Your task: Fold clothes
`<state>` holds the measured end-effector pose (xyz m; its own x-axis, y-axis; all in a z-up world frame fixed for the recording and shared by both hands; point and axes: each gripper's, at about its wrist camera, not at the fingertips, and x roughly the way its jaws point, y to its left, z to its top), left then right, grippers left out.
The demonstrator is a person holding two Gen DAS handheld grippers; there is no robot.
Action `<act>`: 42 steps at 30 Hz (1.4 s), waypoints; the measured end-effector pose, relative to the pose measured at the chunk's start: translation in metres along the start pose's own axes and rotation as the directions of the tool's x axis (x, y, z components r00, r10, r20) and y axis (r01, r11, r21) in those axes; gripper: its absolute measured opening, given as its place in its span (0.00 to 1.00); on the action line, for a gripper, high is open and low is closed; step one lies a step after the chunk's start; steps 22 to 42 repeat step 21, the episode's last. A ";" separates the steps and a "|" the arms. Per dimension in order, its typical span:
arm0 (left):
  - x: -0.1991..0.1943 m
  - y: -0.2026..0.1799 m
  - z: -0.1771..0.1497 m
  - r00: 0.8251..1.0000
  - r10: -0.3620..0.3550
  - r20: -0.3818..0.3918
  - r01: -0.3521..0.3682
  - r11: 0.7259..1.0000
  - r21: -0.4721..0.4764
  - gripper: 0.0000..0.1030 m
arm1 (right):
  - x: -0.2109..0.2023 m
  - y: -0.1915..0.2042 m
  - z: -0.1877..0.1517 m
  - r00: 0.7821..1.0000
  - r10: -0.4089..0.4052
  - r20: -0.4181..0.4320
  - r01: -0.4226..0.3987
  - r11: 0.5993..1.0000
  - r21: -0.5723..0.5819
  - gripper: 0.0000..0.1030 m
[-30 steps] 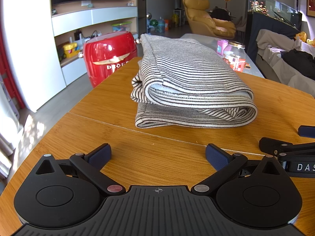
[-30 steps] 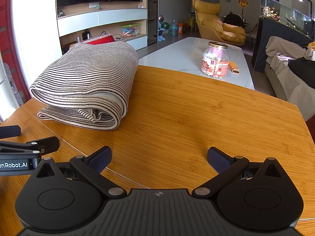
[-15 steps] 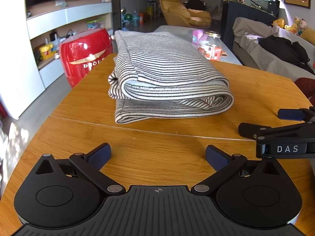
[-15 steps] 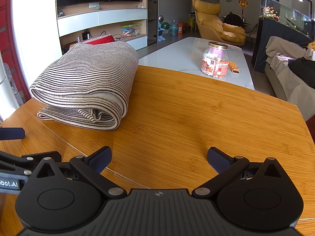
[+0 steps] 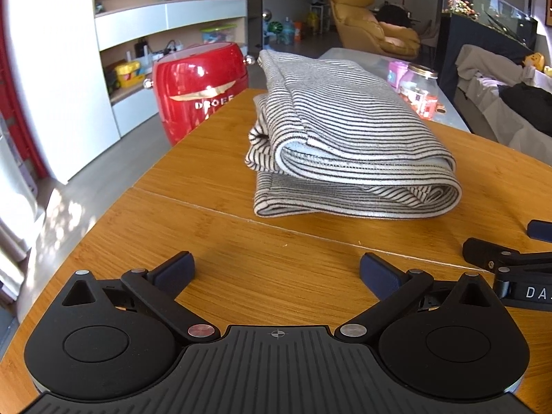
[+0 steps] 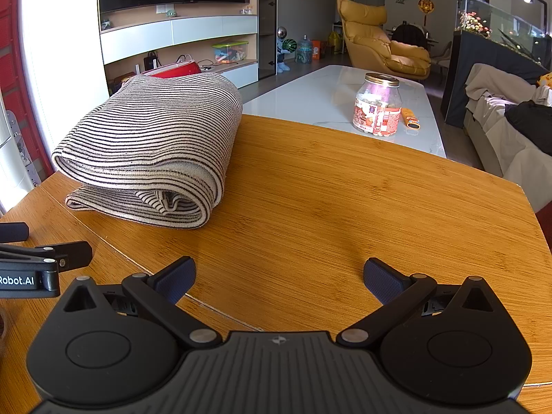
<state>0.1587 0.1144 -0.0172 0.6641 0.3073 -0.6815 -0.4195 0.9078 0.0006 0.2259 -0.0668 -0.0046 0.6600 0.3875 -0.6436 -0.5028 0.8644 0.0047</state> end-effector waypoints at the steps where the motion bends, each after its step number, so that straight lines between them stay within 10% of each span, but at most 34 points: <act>1: 0.000 0.000 0.000 1.000 -0.001 0.001 0.001 1.000 0.000 1.00 | 0.000 0.000 0.000 1.000 0.000 0.000 0.000 1.000 0.000 1.00; 42: -0.001 0.004 0.000 1.000 -0.017 0.010 0.017 1.000 -0.017 1.00 | 0.000 0.000 0.000 1.000 0.000 0.000 0.000 1.000 0.000 1.00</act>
